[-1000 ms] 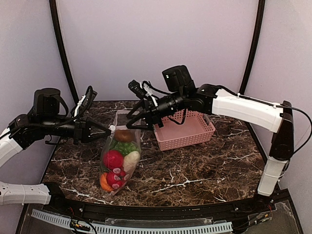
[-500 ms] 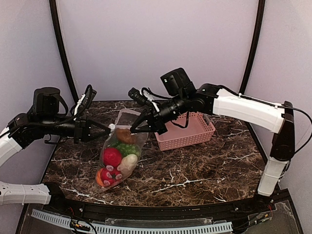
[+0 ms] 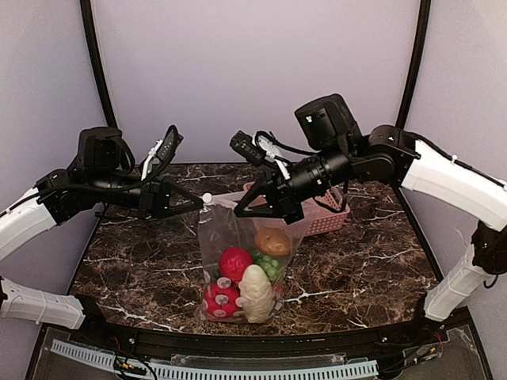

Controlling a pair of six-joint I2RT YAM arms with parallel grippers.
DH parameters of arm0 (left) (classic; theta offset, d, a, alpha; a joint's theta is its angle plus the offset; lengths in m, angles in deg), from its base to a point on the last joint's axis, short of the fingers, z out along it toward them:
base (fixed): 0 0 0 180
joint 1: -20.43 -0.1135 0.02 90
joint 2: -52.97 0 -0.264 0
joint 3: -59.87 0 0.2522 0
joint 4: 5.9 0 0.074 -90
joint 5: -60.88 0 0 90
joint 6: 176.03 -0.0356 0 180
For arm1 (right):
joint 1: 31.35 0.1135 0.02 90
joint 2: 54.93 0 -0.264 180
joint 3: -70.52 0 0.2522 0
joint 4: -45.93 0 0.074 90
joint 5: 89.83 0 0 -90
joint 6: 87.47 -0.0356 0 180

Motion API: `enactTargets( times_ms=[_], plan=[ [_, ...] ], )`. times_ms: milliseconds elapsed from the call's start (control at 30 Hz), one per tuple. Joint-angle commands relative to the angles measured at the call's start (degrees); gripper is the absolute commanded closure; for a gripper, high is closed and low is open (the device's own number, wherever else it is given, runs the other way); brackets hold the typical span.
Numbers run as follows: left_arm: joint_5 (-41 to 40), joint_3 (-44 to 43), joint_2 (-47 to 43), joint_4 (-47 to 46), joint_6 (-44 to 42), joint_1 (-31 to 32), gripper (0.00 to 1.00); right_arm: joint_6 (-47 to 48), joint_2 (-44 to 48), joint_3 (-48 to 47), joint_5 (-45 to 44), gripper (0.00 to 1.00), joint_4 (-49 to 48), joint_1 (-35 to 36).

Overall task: Place the food in the zip-top bag and seal the zipper
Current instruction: Adjust the zipper food storage bag at the center of the board, then pass from the left arm to the right

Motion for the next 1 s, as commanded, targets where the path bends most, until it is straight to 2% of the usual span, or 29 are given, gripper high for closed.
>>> enactTargets(
  times_ms=[0,133,267,367,733,967],
  plan=[
    [1.15,-0.35,0.36,-3.26,-0.58,-0.24,0.99,-5.30,3.43,3.25,-4.80,1.00,1.35,1.34],
    [2.25,3.27,0.39,-4.88,-1.40,-0.24,0.99,-8.18,3.93,8.31,-8.15,0.95,-3.57,1.39],
    [3.38,6.34,-0.96,-6.93,-1.54,-0.24,0.99,-9.97,5.19,11.57,-9.24,0.56,-10.45,1.29],
    [3.58,6.92,-2.09,-6.81,-1.65,-0.28,0.99,-9.55,5.22,9.87,-9.75,0.44,-12.34,1.13],
    [3.92,5.73,-3.27,-4.48,-2.10,-0.23,0.99,-6.90,-1.65,0.96,-4.59,0.40,-11.36,-0.26],
    [4.77,5.38,-2.90,-3.74,-2.06,-0.21,0.99,-6.26,-8.42,-5.71,0.60,0.48,-9.14,-0.59]
  ],
)
